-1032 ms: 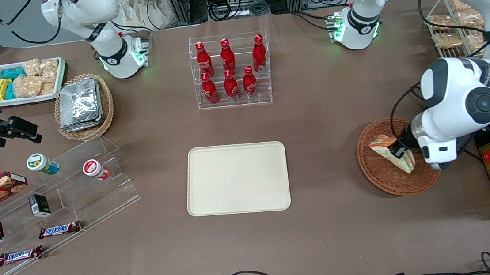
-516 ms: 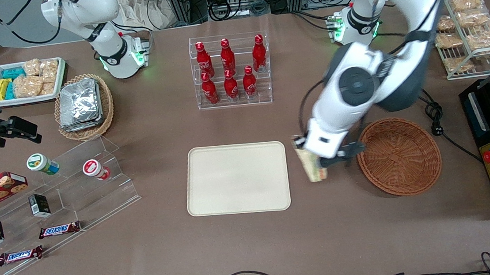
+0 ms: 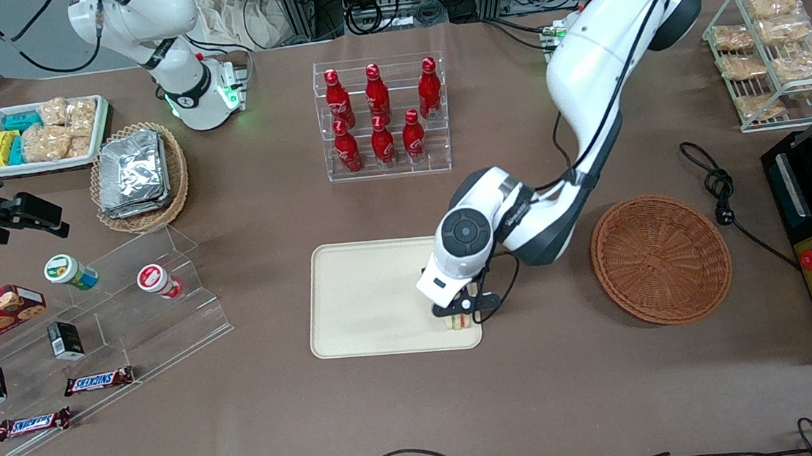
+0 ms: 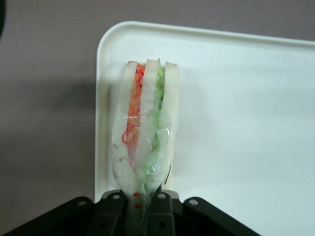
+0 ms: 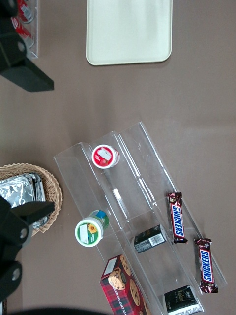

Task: Place sandwich from basket to tray
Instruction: 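Carry the sandwich with the left gripper over the beige tray and lower it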

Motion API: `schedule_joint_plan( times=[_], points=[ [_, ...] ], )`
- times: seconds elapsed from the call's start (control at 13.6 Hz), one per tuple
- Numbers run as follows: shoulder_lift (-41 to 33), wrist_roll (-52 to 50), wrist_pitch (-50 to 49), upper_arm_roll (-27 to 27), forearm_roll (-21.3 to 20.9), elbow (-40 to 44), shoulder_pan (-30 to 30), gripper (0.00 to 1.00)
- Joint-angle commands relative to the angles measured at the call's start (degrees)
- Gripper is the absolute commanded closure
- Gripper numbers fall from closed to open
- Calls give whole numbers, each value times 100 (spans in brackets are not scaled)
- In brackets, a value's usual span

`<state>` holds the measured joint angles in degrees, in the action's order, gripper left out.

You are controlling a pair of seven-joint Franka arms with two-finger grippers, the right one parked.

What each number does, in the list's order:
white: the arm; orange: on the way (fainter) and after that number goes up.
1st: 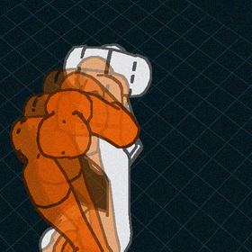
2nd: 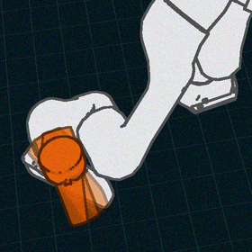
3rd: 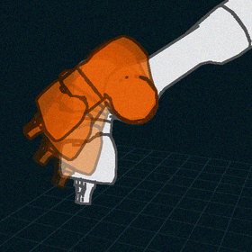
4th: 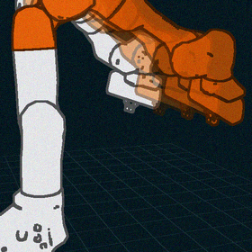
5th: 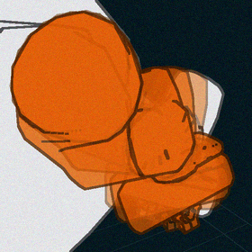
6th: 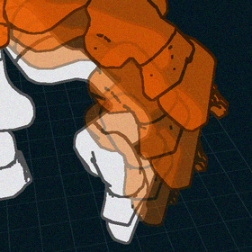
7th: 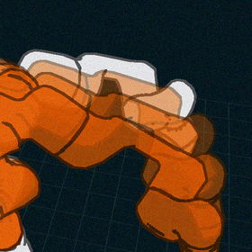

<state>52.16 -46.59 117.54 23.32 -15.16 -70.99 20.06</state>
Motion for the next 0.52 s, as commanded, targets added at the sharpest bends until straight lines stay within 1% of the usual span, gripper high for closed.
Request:
schedule_joint_plan(
  times=[0.0, 0.07, 0.22, 0.29, 0.44],
  points=[
    [66, 36, -134, -29, -40, 297, 68, 42],
    [31, 27, -169, -29, -92, 296, 68, 0],
    [-74, 9, -274, -29, -110, 305, 59, 0],
    [-257, 9, -519, -29, -93, 297, 24, 0],
    [-775, 27, -1430, -47, -119, 288, -20, 0]
  ],
)
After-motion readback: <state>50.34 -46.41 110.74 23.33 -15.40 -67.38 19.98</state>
